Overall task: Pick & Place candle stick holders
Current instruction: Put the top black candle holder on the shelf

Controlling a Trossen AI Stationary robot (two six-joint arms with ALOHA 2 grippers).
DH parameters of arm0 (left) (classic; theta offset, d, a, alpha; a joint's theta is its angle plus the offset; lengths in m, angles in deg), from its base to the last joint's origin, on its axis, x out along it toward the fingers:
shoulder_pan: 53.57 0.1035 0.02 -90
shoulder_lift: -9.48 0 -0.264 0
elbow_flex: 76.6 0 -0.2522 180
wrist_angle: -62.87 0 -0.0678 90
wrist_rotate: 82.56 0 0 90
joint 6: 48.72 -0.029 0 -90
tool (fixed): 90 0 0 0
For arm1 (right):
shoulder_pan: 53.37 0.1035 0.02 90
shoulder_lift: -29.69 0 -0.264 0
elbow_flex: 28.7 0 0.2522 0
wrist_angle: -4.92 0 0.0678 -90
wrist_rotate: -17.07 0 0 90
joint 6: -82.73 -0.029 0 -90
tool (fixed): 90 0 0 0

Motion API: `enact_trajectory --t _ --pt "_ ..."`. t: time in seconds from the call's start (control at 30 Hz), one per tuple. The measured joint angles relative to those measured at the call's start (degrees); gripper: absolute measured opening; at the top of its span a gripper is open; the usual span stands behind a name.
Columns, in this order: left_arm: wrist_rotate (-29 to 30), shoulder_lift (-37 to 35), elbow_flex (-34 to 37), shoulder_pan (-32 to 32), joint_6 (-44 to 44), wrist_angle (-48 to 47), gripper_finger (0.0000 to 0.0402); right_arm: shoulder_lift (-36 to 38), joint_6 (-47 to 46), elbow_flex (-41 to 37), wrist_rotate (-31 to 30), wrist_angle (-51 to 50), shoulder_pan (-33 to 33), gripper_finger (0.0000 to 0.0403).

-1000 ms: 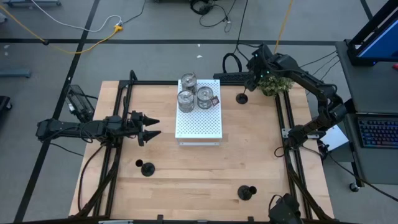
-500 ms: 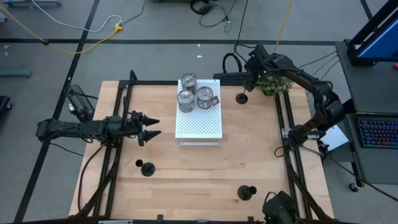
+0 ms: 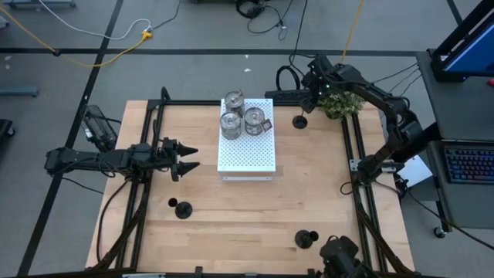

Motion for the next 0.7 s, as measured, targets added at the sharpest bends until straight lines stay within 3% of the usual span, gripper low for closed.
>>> enact_trajectory --t 0.27,0.57,0.7 --pt "0.0 -0.01 0.0 0.0 0.02 0.0 0.0365 -0.94 0.01 -0.11 -0.12 -1.49 0.07 0.0185" --pt "0.0 0.0 0.0 0.0 0.0 0.0 0.0365 -0.98 -0.11 -0.17 -0.35 -1.38 0.12 0.0029" --pt "0.0 -0.02 0.0 0.01 0.01 0.0 0.0365 -0.98 -0.16 -0.22 -0.26 -1.14 0.11 0.0022"
